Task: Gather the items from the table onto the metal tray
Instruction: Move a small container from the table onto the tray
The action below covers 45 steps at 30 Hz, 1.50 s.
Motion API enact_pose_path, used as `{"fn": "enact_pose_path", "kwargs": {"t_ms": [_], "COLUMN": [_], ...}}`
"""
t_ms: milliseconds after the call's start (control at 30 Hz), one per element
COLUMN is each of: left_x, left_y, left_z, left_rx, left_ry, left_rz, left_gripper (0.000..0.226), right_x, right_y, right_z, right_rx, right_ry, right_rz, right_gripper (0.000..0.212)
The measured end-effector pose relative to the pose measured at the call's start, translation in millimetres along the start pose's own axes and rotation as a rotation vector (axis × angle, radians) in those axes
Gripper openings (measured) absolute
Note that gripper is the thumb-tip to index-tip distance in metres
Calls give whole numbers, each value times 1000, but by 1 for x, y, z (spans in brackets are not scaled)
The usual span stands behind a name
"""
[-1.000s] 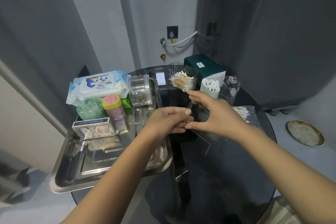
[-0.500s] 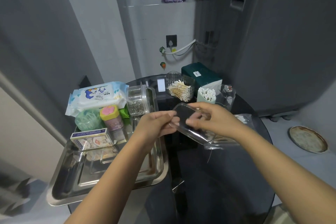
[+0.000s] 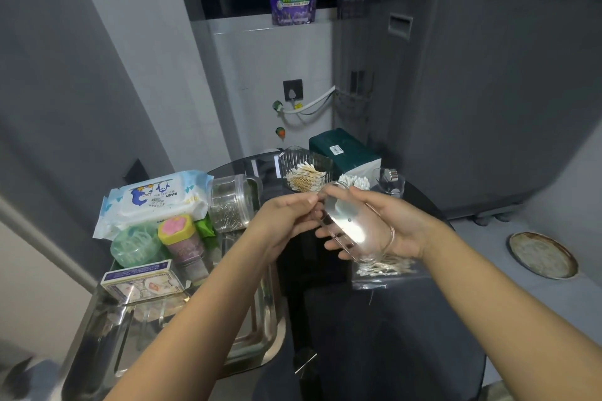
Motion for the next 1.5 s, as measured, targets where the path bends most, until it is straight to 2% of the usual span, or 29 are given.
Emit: {"fn": "enact_pose_path", "kwargs": {"t_ms": [67, 133, 200, 267, 400, 633, 833, 1067, 1300, 1500], "left_x": [-10, -23, -32, -41, -64, -95, -105, -86, 9, 83], "left_y": [2, 13, 27, 30, 26, 19, 14, 15, 13, 31], "left_z": [0, -2, -8, -13, -12, -7, -9, -17, -40, -37], "left_rx": [-19, -141, -275, -380, -477, -451, -414, -467, -516, -598], "left_ry": [-15, -84, -193, -256, -241, -224, -246, -224, -364, -460], "left_rz": [-63, -210, -386, -466, -449, -356, -357, -376, -300, -281], "left_gripper": [14, 15, 37, 65, 103, 133, 139, 126, 123, 126], "right_x": [-7, -13, -17, -19, -17, -11, -11, -4, 23, 35], "right_y": [8, 18, 27, 36, 45, 60, 59, 59, 37, 15], "right_z": [2, 4, 6, 8, 14, 18, 21, 27, 40, 32], "right_rx": [-12, -12, -6, -37, -122, -127, -125, -99, -61, 97], "right_ry": [19, 42, 61, 82, 105, 138, 144, 157, 208, 202], "right_rz": [-49, -120, -196, -267, -340, -393, -396, -446, -472, -489], "right_gripper": [44, 43, 46, 50, 43, 41, 42, 42, 31, 36]}}
Point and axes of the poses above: each hand's wrist, its own x-axis away from the middle knuckle, its own y-axis out of the back of the hand, z = x × y, the point moved 10 cm from there along -x, towards the middle knuckle, and after that the axes turned 9 degrees about -z, right-handed, at the moved point
